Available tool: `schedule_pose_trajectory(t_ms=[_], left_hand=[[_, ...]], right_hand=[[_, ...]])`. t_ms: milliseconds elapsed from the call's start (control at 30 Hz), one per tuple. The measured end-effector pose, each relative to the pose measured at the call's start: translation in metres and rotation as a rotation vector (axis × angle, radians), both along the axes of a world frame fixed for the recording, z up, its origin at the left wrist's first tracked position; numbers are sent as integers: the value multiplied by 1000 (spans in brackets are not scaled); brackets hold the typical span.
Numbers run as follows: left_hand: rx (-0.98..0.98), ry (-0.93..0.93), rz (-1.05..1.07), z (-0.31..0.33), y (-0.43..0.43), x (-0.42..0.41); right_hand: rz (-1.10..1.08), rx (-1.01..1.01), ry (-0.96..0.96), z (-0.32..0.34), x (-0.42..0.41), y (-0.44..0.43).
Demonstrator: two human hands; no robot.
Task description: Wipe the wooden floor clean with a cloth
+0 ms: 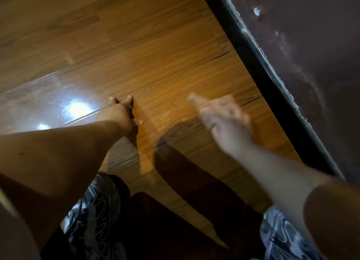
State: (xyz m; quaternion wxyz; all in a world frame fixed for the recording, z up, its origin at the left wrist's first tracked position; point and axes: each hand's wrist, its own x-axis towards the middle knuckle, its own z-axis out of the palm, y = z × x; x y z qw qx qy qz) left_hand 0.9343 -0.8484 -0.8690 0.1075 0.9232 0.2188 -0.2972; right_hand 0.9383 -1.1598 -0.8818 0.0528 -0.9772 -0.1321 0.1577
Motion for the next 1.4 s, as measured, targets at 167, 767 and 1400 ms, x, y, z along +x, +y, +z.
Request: schedule_pose_trajectory(t_ms=[167, 767, 1400], left_hand=[[-9, 15, -18, 4, 6, -1], [11, 131, -97, 17, -14, 17], [-106, 114, -396, 38, 19, -47]], right_hand=[[-215, -182, 1, 13, 32, -29], [-373, -176, 135, 1, 53, -42], [-38, -18, 292, 62, -84, 106]])
